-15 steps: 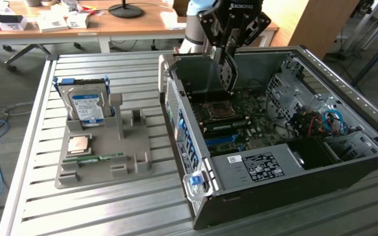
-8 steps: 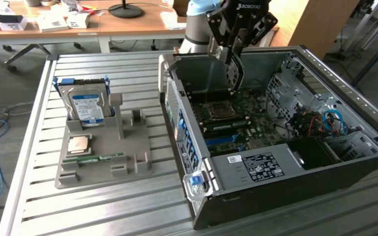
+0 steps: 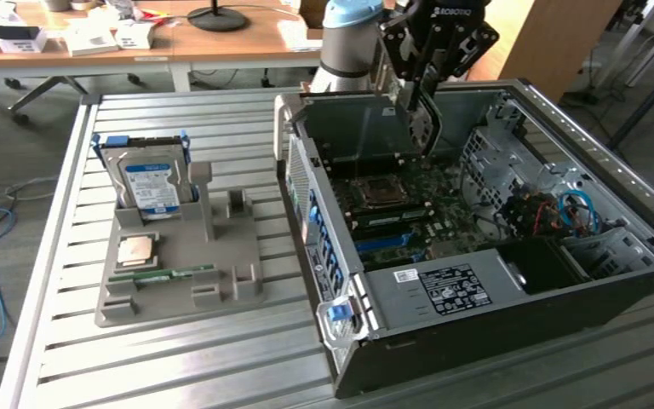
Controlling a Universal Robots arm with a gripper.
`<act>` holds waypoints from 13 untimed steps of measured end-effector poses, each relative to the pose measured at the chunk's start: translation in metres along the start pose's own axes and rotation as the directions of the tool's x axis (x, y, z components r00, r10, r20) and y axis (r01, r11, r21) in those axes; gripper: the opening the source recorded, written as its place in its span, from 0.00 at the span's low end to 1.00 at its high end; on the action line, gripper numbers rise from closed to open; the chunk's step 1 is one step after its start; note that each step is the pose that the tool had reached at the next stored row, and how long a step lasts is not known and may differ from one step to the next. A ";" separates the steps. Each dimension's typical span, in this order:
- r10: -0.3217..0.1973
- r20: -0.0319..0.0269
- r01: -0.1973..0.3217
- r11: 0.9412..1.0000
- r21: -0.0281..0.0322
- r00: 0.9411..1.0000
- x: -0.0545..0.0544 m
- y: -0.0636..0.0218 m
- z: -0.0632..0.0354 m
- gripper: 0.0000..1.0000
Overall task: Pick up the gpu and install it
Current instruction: 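Pick up the gpu and move the gpu toward the slot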
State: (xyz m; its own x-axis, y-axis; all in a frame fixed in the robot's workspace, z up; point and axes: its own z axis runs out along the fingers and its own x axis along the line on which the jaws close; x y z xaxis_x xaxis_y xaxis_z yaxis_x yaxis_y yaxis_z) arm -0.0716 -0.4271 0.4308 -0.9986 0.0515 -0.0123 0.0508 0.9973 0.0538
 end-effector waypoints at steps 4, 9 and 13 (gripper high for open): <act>0.000 0.000 0.000 1.000 0.000 1.000 -0.011 0.0005 0.0002 0.26; 0.000 0.000 0.000 1.000 0.000 1.000 -0.024 0.0012 0.0004 0.26; 0.000 0.000 0.000 1.000 0.000 1.000 -0.037 0.0018 0.0006 0.26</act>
State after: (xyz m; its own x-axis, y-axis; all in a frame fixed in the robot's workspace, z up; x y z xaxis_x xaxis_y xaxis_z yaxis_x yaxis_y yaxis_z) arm -0.0349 -0.4271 0.4308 -0.9986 0.0515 -0.0124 0.0507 0.9973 0.0538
